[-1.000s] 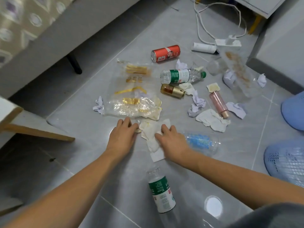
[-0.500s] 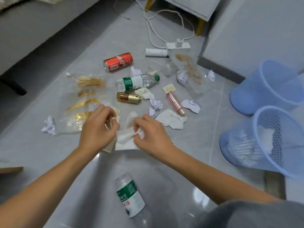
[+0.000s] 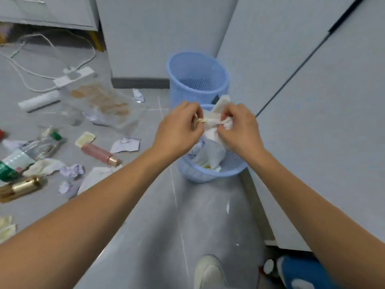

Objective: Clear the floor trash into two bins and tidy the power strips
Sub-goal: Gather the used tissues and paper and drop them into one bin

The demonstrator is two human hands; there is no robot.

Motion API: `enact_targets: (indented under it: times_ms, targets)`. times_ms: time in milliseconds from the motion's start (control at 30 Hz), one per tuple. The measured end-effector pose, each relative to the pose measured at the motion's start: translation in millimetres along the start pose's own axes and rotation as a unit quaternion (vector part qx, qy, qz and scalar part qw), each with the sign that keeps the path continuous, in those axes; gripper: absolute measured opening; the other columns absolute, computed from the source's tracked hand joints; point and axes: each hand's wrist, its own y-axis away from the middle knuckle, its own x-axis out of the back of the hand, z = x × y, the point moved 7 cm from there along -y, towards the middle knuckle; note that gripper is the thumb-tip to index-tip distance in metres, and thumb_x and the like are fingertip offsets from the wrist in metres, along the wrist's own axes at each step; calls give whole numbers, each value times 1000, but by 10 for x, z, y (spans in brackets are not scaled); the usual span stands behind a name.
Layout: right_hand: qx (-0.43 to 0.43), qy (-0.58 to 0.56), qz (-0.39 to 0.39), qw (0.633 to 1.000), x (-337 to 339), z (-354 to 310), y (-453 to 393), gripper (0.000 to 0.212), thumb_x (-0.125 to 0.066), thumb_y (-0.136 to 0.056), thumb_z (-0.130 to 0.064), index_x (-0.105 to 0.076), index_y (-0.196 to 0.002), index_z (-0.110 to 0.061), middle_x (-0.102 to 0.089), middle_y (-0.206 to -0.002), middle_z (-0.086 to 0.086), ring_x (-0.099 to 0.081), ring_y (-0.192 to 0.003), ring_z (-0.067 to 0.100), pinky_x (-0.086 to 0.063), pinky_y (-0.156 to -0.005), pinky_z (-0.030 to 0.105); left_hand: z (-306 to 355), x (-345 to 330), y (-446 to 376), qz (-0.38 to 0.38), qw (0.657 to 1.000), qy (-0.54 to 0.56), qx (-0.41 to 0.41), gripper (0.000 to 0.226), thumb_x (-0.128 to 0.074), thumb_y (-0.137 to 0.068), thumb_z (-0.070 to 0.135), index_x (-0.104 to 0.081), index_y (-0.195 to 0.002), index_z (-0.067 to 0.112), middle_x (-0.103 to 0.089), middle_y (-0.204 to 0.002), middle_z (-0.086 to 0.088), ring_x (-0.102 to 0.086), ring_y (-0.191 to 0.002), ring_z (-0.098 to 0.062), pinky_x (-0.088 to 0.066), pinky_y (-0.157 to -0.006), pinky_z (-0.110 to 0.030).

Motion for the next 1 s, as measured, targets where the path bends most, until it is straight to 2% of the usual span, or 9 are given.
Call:
enact_targets:
  times_ms: [67, 133, 200, 300, 367, 533, 767, 867, 1000]
  targets:
    - [-48, 49, -92, 993, -72, 357, -59, 24, -76, -76, -24, -69, -99, -21, -54, -105, 3, -59, -101, 29, -41, -80, 29, 60, -359, -225, -67, 997, -35, 34, 28, -67, -89, 39, -65, -112, 24, -57, -112, -1, -59, -105, -22, -52, -87, -45]
    - [-92, 69, -164, 980, -161, 619, -34, 33, -79, -78, -27, -71, -109, -27, -52, -121, 8, -54, -116, 33, -45, -95, 33, 18, -532, -328, -96, 992, -66, 55, 41, -68, -88, 49, -62, -124, 28, -55, -122, 0, -56, -115, -21, -51, -90, -42]
    - [-88, 47, -126, 987, -141, 667, -45, 30, -72, -81, -17, -72, -109, -27, -52, -122, 4, -51, -118, 31, -42, -91, 30, -65, -493, -355, -74, 993, -79, 56, 38, -65, -90, 48, -61, -123, 30, -55, -118, 3, -58, -110, -19, -51, -83, -40]
    - [-39, -43, -33, 998, -141, 312, -120, 23, -65, -81, -10, -71, -97, -25, -57, -106, -3, -59, -103, 22, -50, -82, 33, -309, -184, -211, -31, 993, -78, 78, 27, -60, -91, 42, -61, -114, 29, -57, -105, 6, -58, -91, -15, -50, -74, -36]
    - [2, -108, -48, 993, -310, -141, -141, 19, -64, -82, -12, -70, -94, -26, -59, -100, -3, -59, -94, 16, -53, -80, 35, -579, 113, 49, -5, 989, -80, 126, 21, -59, -91, 39, -60, -109, 30, -57, -99, 8, -58, -85, -13, -49, -72, -35]
    - [117, -155, -201, 960, -1154, -1309, 57, 20, -67, -82, -13, -69, -99, -23, -56, -101, -2, -60, -97, 19, -53, -82, 42, -1572, 849, 1125, 38, 949, -112, 292, 9, -60, -93, 36, -59, -101, 34, -58, -93, 12, -59, -81, -11, -47, -67, -34]
    - [246, -16, -405, 880, -2813, -1984, 635, 42, -69, -84, -19, -59, -124, -28, -47, -126, -3, -49, -118, 26, -53, -86, 46, -2722, 1392, 2675, 59, 886, -153, 434, 16, -60, -91, 31, -65, -107, 29, -60, -95, 9, -62, -84, -17, -48, -68, -34]
    - [292, 36, -420, 858, -3241, -2030, 744, 54, -71, -84, -22, -53, -134, -31, -41, -137, -3, -39, -130, 25, -55, -83, 43, -2974, 1426, 2910, 49, 880, -164, 443, 29, -63, -92, 29, -64, -120, 26, -58, -110, 2, -60, -102, -21, -51, -75, -38]
    - [362, 113, -427, 821, -3624, -2080, 892, 65, -71, -84, -25, -43, -141, -34, -37, -139, 2, -34, -135, 28, -53, -82, 42, -3114, 1257, 2604, 2, 914, -187, 360, 47, -66, -91, 43, -55, -137, 34, -49, -127, 0, -49, -120, -22, -54, -78, -42]
